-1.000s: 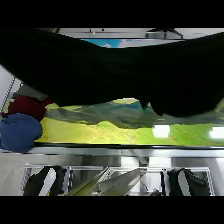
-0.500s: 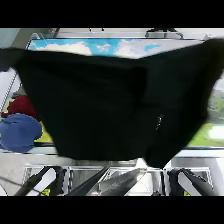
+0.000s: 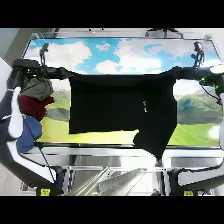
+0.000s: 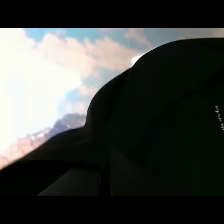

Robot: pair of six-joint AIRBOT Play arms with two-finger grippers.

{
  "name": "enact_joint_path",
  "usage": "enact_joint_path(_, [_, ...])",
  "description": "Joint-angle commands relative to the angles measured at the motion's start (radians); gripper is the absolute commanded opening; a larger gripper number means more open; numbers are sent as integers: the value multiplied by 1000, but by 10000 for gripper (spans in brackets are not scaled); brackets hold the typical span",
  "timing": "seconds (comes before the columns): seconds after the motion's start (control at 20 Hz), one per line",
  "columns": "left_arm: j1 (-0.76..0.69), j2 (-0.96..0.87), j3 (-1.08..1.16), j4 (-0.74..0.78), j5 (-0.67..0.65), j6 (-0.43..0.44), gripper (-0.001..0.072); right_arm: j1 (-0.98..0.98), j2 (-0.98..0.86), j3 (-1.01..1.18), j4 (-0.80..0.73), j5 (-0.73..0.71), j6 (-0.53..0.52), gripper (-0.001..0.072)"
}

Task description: Fold the shirts.

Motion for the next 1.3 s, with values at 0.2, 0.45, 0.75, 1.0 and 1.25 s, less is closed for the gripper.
enact_joint_path(0.2, [-28, -181, 229, 223, 100, -136, 11, -71, -132, 112, -96, 149, 71, 20])
enact_joint_path(0.45, [-88, -201, 229, 412, 124, -194, 11, -62, -170, 50, -238, 167, 85, 20])
enact_joint_path(0.75, [-137, -248, 229, 536, 168, -244, 11, -47, -209, 46, -300, 168, 89, 21])
enact_joint_path(1.0, [-137, -263, 238, 535, 188, -264, 10, -44, -209, 46, -327, 158, 101, 21])
enact_joint_path(1.25, [-137, -263, 315, 524, 254, -270, 342, -24, -190, 47, -345, 161, 152, 150])
